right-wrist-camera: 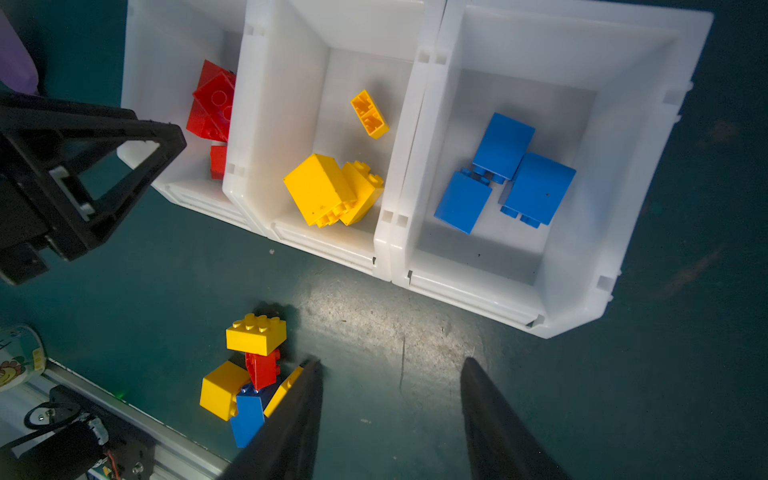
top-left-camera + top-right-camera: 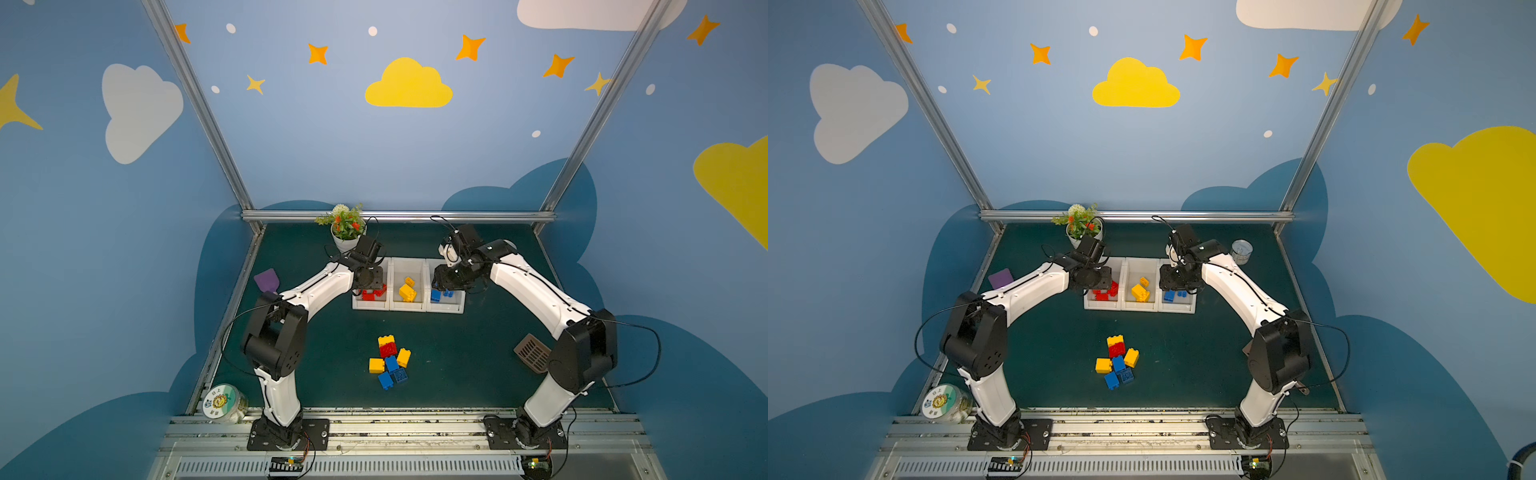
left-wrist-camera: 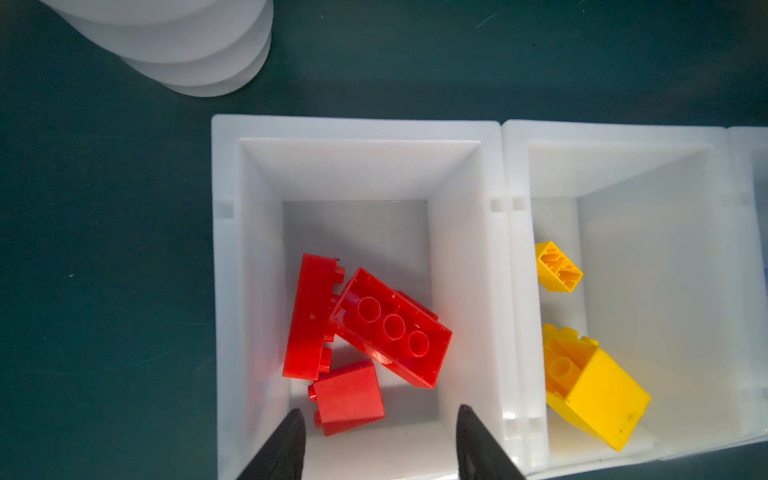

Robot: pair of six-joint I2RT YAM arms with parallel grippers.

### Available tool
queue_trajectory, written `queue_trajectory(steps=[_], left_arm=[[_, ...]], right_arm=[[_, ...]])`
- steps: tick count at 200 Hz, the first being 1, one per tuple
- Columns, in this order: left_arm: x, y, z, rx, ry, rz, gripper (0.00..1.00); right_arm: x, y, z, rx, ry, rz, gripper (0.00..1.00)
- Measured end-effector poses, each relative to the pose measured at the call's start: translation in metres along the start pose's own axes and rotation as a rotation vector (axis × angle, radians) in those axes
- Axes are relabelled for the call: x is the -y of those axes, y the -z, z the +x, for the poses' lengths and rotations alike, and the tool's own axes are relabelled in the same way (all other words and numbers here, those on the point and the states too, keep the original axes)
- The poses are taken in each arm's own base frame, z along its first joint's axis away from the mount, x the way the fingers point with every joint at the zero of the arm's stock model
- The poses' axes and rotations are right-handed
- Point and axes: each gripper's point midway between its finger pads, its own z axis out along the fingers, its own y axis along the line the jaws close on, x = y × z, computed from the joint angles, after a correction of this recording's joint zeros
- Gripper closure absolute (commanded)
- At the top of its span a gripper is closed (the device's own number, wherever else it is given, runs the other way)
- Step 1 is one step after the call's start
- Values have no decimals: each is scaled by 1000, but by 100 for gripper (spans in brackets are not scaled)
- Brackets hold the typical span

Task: Sort the legos into containers by color
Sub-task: 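Grasp a yellow brick in the pile with the right gripper while the left withdraws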

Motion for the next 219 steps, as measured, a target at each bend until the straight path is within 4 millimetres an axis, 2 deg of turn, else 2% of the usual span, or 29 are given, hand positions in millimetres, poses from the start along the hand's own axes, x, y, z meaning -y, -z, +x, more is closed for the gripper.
queue_trajectory(steps=[28,58,87,132,166,195,219], left_arm=[[-1,0,0,1,2,-1,41],[-1,0,-1,3,5,-1,41],[-5,2,0,5,10,-3,41],[-13,13,-2,26,22,-9,41],[-33,36,-1,66,47,-30,41],[-61,59,-1,111,91,-58,40],[-83,74,8,133,126,-87,40]], right_arm=[[-6,-5,7,-20,-2,-10,46],[-30,-14,22,-53,44,-37,46],[-55,-32,47,-122,86,-63,45],[-83,-59,83,-227,139,-69,42],[-101,-74,102,-282,174,-74,38],[-119,-91,106,-314,204,-83,35],[-132,-102,111,-338,228,-87,34]])
